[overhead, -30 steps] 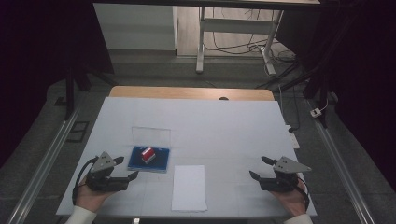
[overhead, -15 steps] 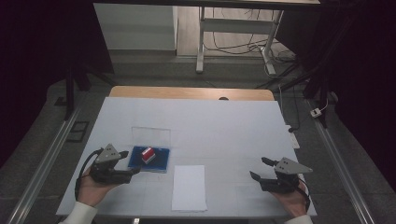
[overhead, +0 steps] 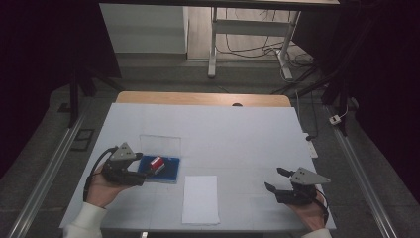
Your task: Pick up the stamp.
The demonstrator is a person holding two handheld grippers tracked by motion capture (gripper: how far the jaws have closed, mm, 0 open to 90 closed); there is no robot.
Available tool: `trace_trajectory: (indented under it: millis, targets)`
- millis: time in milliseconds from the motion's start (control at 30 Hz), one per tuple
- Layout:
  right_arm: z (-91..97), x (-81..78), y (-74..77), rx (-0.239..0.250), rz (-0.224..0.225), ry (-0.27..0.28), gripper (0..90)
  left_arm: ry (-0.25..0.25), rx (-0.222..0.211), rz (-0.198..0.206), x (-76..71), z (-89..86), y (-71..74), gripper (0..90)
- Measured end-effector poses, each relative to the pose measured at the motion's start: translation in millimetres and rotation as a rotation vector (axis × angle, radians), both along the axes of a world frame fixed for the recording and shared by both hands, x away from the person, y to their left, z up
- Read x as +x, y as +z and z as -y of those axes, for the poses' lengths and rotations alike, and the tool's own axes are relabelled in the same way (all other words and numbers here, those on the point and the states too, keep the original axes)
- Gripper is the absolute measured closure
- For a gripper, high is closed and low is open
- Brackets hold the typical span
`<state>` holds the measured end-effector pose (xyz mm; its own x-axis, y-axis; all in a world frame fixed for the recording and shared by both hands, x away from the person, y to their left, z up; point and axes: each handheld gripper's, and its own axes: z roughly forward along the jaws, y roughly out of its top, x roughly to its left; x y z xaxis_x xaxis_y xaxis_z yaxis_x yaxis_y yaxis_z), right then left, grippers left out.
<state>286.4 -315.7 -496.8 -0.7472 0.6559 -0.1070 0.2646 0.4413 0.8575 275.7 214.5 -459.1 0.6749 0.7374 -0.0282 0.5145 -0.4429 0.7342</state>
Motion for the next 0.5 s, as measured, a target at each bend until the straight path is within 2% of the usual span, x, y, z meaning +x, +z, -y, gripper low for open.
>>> trace_trajectory:
  millis: [100, 200, 333, 367, 500]
  targets:
    - [1.7, -0.2, 0.8, 0.011, 0.002, -0.004, 27.9, -0.009, 0.017, -0.001, 6.8, 4.2, 2.9, 25.9]
    - [2.1, 0.1, -0.1, 0.008, -0.003, -0.005, 28.0, -0.015, -0.001, 0.000, 13.6, 7.2, 5.6, 26.8]
    - [0.6, -0.2, -0.7, 0.003, -0.003, -0.007, 28.3, -0.017, 0.014, -0.012, 22.3, 8.2, 7.4, 27.2]
    - [0.2, 0.4, -1.4, 0.018, -0.002, 0.003, 28.4, -0.018, 0.012, -0.017, 24.4, 8.0, 8.1, 27.5]
    - [-0.6, 0.6, -1.1, 0.006, -0.009, 0.004, 28.6, -0.026, 0.017, -0.015, 28.9, 8.4, 9.7, 28.5]
